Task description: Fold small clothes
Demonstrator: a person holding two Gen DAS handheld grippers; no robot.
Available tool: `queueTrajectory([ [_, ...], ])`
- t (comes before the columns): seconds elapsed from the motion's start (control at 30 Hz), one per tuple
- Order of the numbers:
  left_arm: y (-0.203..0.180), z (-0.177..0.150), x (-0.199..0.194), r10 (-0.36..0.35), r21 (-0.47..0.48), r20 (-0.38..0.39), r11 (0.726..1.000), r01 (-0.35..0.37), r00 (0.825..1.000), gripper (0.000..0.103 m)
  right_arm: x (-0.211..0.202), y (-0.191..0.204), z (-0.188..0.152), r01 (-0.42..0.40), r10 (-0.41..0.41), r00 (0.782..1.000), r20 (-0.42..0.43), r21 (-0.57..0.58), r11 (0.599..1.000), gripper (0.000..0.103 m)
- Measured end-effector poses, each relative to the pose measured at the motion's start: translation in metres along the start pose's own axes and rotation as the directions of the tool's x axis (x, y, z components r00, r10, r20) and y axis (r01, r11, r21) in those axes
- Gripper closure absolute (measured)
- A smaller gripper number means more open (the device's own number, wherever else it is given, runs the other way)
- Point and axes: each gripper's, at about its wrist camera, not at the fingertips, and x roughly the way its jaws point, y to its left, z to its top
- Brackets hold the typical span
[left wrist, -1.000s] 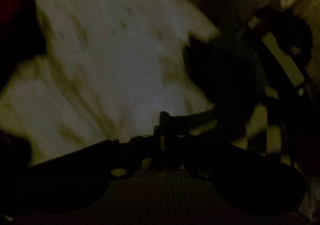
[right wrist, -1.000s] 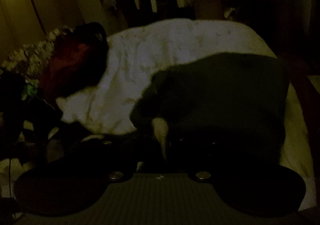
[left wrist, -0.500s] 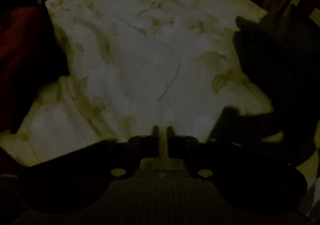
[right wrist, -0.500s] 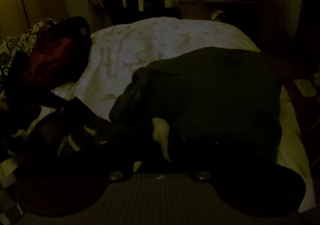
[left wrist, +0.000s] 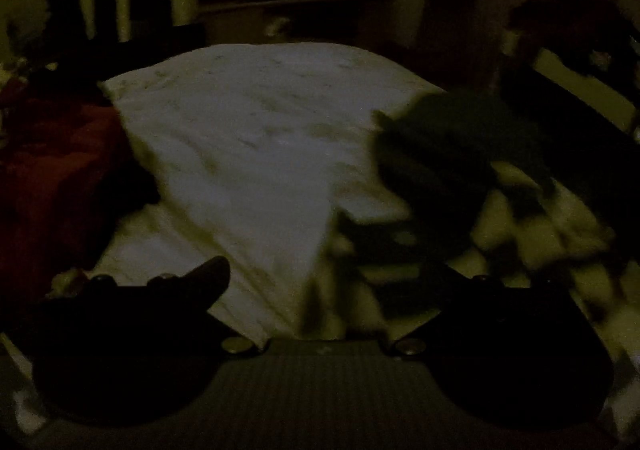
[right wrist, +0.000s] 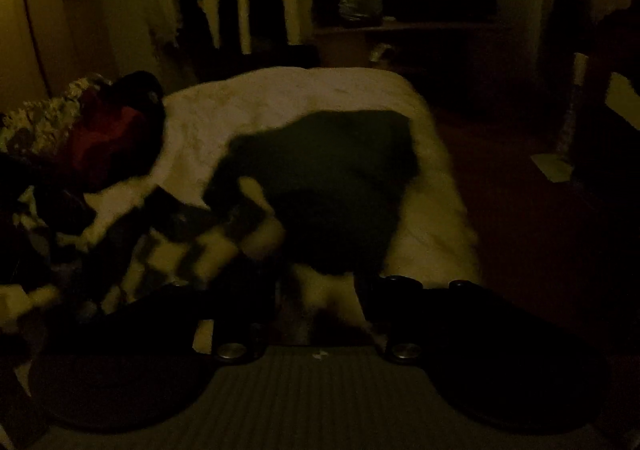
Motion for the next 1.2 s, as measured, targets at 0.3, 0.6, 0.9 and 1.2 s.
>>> queueTrajectory([
  [0.3,-0.105,-0.074,-0.023,-0.069,0.174,-0.052,0.982,0.077,0.996,0.000,-0.001,-0.055,-0.053,0.136,-0.131,0.991,-0.034,0.185,0.973,0.035],
  [0.6,-0.132,-0.092,-0.012,-0.117,0.176,-0.093,0.975,0.132,0.989,0.000,0.037,-0.100,-0.078,0.051,-0.085,0.995,0.049,0.486,0.872,0.035],
  [0.9,-0.136,-0.102,-0.002,-0.105,0.191,-0.132,0.973,0.129,0.986,0.000,0.060,-0.117,-0.083,-0.034,-0.022,0.996,0.090,0.574,0.818,0.102],
  [1.2,-0.134,-0.094,-0.002,-0.129,0.142,-0.109,0.979,0.144,0.986,0.000,-0.031,-0.147,-0.043,0.152,-0.199,0.977,0.081,0.392,0.907,0.087],
])
